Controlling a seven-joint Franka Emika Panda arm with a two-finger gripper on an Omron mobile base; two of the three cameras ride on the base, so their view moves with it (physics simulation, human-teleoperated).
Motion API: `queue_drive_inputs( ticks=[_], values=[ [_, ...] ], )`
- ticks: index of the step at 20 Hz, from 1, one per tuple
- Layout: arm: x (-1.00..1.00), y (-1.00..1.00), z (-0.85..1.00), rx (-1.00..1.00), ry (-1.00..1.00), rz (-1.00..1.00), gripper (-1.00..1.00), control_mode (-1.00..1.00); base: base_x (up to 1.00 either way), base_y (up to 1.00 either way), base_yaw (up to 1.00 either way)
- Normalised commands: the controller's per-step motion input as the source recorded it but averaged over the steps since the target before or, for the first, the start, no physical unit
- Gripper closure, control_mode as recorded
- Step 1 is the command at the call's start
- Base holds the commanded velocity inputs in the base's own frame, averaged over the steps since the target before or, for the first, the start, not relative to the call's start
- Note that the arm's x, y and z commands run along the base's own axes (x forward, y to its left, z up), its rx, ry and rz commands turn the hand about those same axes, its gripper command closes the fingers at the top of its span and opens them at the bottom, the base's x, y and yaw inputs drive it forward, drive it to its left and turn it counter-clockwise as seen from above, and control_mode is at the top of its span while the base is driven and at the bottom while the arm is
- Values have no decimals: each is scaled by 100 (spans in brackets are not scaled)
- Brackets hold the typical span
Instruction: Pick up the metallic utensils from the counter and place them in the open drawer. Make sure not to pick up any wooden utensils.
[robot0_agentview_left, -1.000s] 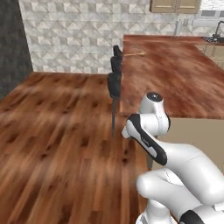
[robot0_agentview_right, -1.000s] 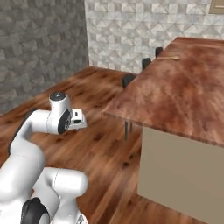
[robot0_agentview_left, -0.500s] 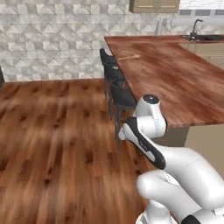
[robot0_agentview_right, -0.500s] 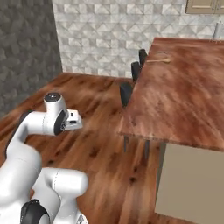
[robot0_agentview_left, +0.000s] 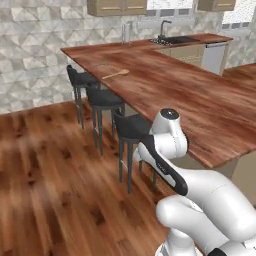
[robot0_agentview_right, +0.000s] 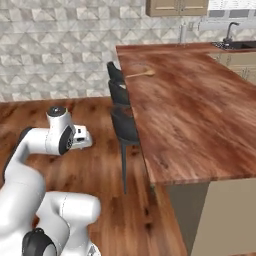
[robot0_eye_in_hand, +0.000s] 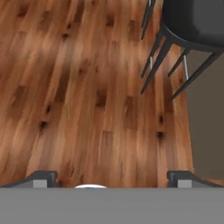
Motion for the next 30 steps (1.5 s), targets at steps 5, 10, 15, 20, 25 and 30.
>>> queue_drive_inputs(
  ticks=[5, 10, 15, 20, 25, 30],
  values=[
    [0, 0, 0, 0, 0, 0, -100, 100, 96, 100, -56],
    [0, 0, 0, 0, 0, 0, -100, 100, 82, 100, -48],
    [0, 0, 0, 0, 0, 0, -100, 100, 58, 100, -43],
    [0, 0, 0, 0, 0, 0, -100, 100, 44, 100, -42],
    [0, 0, 0, 0, 0, 0, -100, 100, 8, 100, -42],
    [0, 0, 0, 0, 0, 0, -100, 100, 1, 100, -44]
  ],
)
